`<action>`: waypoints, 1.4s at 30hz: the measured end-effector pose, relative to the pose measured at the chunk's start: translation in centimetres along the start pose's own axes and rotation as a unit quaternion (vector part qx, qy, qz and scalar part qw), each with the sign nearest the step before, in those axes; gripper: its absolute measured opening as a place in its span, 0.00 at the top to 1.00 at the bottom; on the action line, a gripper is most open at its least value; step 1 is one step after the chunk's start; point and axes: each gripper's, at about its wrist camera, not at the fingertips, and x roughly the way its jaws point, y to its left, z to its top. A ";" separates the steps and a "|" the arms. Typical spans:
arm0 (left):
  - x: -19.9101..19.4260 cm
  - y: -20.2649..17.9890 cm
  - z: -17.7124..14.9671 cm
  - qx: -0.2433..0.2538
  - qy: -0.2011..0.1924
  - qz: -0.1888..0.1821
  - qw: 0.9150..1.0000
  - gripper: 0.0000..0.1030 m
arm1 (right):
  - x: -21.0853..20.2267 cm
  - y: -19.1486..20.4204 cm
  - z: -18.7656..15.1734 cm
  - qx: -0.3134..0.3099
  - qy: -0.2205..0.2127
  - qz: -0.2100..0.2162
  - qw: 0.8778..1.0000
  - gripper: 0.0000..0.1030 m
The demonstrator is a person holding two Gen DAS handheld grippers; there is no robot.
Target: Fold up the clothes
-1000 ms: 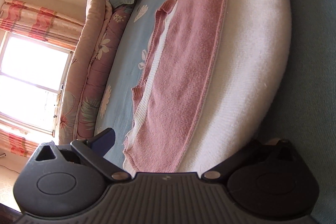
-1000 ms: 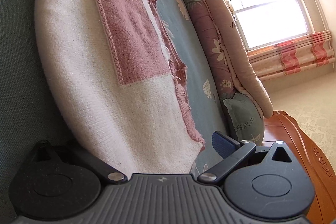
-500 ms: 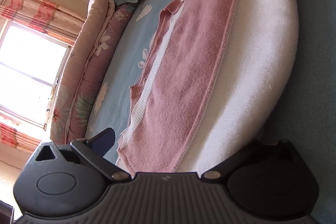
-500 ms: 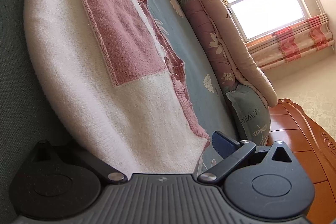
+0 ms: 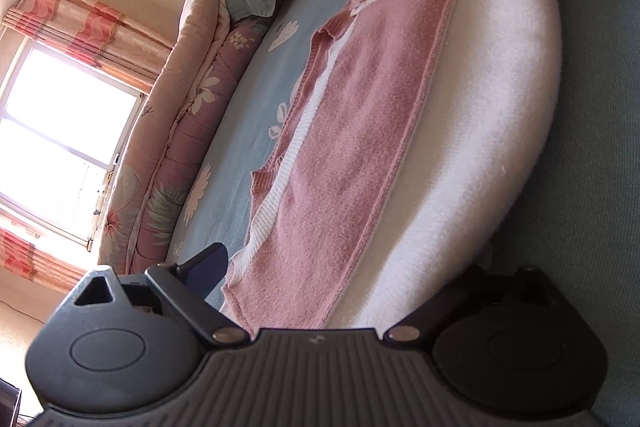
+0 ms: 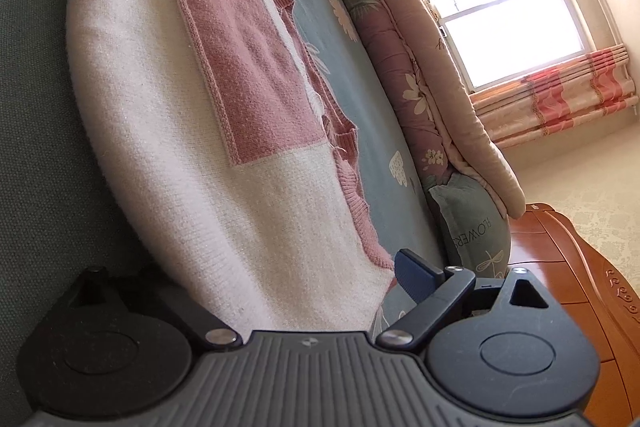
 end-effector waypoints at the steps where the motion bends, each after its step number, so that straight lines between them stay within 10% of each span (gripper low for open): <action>1: -0.2 -0.3 -0.1 0.005 -0.003 -0.002 1.000 0.23 | -0.2 0.3 -0.1 -0.005 -0.003 0.005 1.000 0.24; 8: -1.2 -3.7 0.0 0.066 -0.008 -0.001 0.998 0.82 | -1.2 3.8 -0.4 -0.090 -0.012 0.012 0.996 0.79; 16: -0.9 -4.7 0.9 0.116 0.017 0.016 0.993 0.80 | -1.1 3.7 -0.2 -0.163 -0.009 0.001 0.987 0.63; 22: -0.5 -5.2 1.3 0.109 0.030 0.027 0.993 0.86 | -0.1 4.5 0.1 -0.171 0.000 -0.008 0.985 0.80; 42: -0.3 -4.8 1.2 0.101 0.028 0.024 0.994 0.87 | 0.5 3.8 0.3 -0.151 -0.001 0.002 0.989 0.81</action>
